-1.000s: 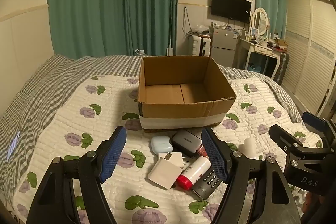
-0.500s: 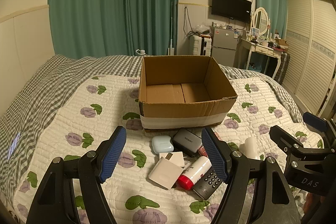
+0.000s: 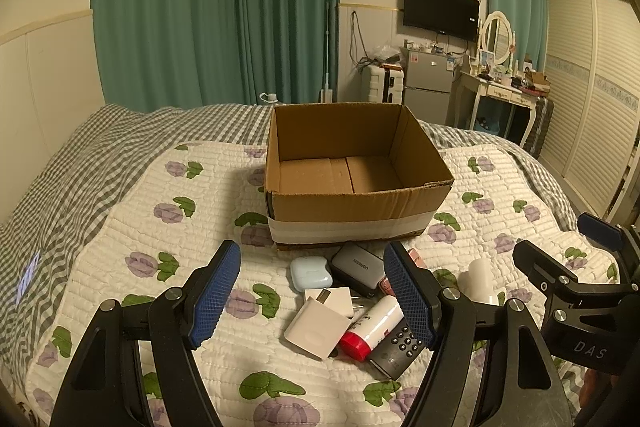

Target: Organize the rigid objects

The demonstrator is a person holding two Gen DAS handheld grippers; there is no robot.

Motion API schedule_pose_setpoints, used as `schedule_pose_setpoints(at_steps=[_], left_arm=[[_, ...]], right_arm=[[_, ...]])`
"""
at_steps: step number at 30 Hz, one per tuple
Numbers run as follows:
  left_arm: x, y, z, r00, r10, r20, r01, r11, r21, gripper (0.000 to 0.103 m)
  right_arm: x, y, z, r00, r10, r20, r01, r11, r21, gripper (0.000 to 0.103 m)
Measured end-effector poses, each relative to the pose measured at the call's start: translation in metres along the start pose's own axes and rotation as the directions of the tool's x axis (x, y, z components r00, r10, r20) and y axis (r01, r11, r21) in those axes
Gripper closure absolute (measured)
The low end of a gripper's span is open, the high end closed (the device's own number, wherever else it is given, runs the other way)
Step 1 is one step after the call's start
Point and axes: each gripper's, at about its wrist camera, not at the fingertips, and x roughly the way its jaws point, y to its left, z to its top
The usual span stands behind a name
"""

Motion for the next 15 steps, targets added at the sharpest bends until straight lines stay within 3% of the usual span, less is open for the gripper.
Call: schedule_pose_setpoints(at_steps=[15], left_arm=[[0.0017,-0.0015,-0.0031,1.000,0.009,-0.008,-0.009,1.000,0.006,0.026]], right_arm=[[0.0018,-0.0024,0.0043,1.000,0.017,-0.010,-0.017,1.000,-0.003,0.000]])
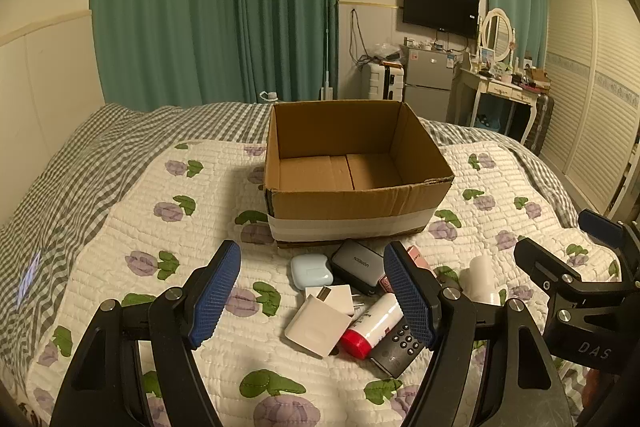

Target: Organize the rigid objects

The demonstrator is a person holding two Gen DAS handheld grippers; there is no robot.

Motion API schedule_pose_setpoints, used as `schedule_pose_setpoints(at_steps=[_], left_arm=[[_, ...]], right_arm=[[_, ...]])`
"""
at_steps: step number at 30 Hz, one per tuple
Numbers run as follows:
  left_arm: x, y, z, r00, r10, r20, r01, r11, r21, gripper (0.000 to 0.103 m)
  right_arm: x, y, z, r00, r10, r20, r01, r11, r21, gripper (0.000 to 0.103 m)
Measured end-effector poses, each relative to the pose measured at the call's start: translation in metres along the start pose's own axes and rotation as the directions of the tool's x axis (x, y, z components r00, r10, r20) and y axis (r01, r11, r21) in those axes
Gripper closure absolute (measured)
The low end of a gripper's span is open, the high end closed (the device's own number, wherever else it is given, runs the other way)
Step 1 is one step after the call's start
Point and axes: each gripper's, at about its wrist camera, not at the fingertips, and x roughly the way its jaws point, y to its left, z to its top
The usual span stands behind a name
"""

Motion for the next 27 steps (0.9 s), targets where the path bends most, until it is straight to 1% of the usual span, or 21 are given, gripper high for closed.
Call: schedule_pose_setpoints(at_steps=[10,27], left_arm=[[0.0019,-0.0005,0.0003,1.000,0.006,-0.007,-0.006,1.000,0.006,0.026],[0.0050,-0.0014,-0.0015,1.000,0.006,-0.019,-0.006,1.000,0.017,0.026]], right_arm=[[0.0012,0.0006,0.0015,1.000,-0.010,-0.012,0.010,1.000,-0.007,0.000],[0.0038,0.0002,0.0006,1.000,-0.004,-0.021,0.004,1.000,-0.006,0.000]])
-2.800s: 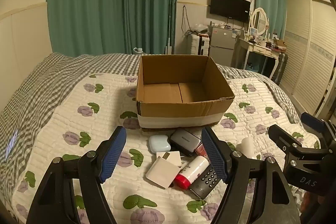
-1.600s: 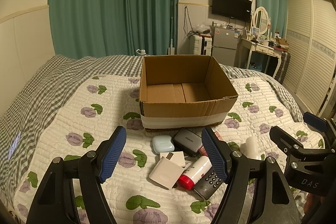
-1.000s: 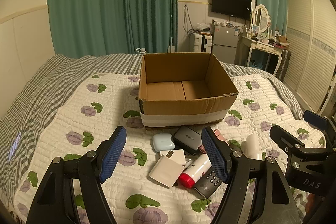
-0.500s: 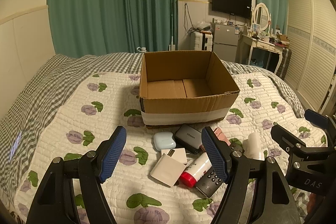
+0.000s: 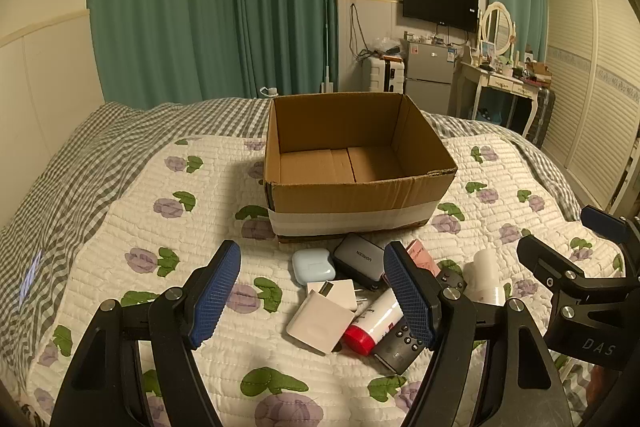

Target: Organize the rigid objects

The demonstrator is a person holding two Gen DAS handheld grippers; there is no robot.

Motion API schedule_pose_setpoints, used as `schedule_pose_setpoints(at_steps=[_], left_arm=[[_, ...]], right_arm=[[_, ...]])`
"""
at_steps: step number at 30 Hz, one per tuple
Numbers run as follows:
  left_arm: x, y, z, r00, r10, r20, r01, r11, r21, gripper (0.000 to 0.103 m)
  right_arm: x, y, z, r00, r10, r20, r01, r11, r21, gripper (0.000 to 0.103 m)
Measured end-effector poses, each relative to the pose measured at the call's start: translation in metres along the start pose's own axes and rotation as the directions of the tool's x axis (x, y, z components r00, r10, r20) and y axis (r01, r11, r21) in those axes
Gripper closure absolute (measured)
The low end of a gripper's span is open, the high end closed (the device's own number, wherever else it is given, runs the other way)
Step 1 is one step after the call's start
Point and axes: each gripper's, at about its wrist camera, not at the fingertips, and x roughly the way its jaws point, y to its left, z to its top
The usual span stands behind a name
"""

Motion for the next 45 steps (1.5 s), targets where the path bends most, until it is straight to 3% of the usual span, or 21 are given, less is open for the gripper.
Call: schedule_pose_setpoints(at_steps=[18,25,31,38,45], left_arm=[[0.002,-0.001,0.000,1.000,-0.004,-0.015,0.004,1.000,0.005,0.026],[0.023,-0.005,-0.017,0.996,-0.012,-0.085,0.014,1.000,0.019,0.026],[0.047,-0.017,-0.040,0.984,-0.025,-0.176,0.036,0.998,0.060,0.026],[0.067,-0.023,-0.060,0.967,-0.032,-0.253,0.059,0.993,0.100,0.028],[0.080,-0.037,-0.071,0.947,-0.045,-0.318,0.087,0.989,0.121,0.028]], right_arm=[[0.001,-0.004,0.002,1.000,0.006,-0.007,-0.006,1.000,-0.001,0.000],[0.023,-0.019,-0.013,0.995,0.008,-0.104,-0.007,1.000,0.011,0.001],[0.059,-0.021,-0.042,0.966,0.051,-0.252,-0.043,0.998,0.037,0.020],[0.103,-0.019,-0.059,0.933,0.087,-0.348,-0.055,0.993,0.101,0.038],[0.142,-0.016,-0.071,0.894,0.108,-0.435,-0.060,0.991,0.122,0.040]])
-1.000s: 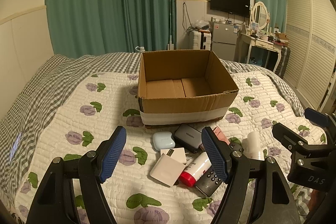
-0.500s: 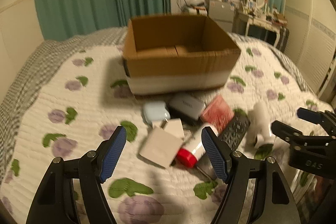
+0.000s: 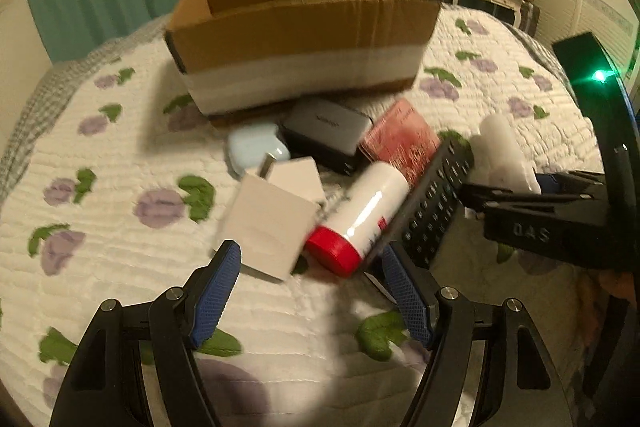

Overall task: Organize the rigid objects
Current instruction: 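Grasp the black remote with the left tool while the right tool grasps the white hair dryer, then lower the remote and hair dryer into the box and open both tools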

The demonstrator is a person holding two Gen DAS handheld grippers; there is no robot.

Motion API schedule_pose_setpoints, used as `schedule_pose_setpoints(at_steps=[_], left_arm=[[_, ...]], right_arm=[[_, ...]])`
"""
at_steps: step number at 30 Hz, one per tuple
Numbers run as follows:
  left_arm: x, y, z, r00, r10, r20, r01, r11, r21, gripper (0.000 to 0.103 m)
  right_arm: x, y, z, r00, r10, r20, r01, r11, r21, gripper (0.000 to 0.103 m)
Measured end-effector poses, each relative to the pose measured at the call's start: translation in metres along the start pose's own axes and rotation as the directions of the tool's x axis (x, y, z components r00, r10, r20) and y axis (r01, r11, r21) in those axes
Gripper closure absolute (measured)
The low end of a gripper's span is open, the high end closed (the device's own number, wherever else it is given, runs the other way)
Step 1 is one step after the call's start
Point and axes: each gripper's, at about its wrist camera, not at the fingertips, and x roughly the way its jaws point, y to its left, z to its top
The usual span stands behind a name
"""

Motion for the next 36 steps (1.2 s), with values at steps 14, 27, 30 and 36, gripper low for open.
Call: schedule_pose_setpoints(at_steps=[14,27,30,36], left_arm=[[0.003,-0.072,0.005,0.999,-0.037,-0.024,0.040,0.985,0.167,0.029],[0.055,-0.080,0.025,0.987,-0.111,-0.112,0.129,0.977,0.167,0.037],[0.051,-0.079,0.027,0.983,-0.147,-0.112,0.163,0.974,0.158,0.061],[0.033,-0.086,0.020,0.979,-0.183,-0.087,0.196,0.965,0.175,0.079]], right_arm=[[-0.069,-0.054,-0.002,0.991,0.026,0.133,-0.042,0.992,0.120,0.047],[-0.064,-0.082,0.000,0.991,0.032,0.131,-0.057,0.980,0.192,0.047],[-0.062,-0.082,0.000,0.992,0.029,0.127,-0.053,0.981,0.189,0.047],[-0.065,-0.082,-0.003,0.990,0.031,0.135,-0.055,0.983,0.175,0.047]])
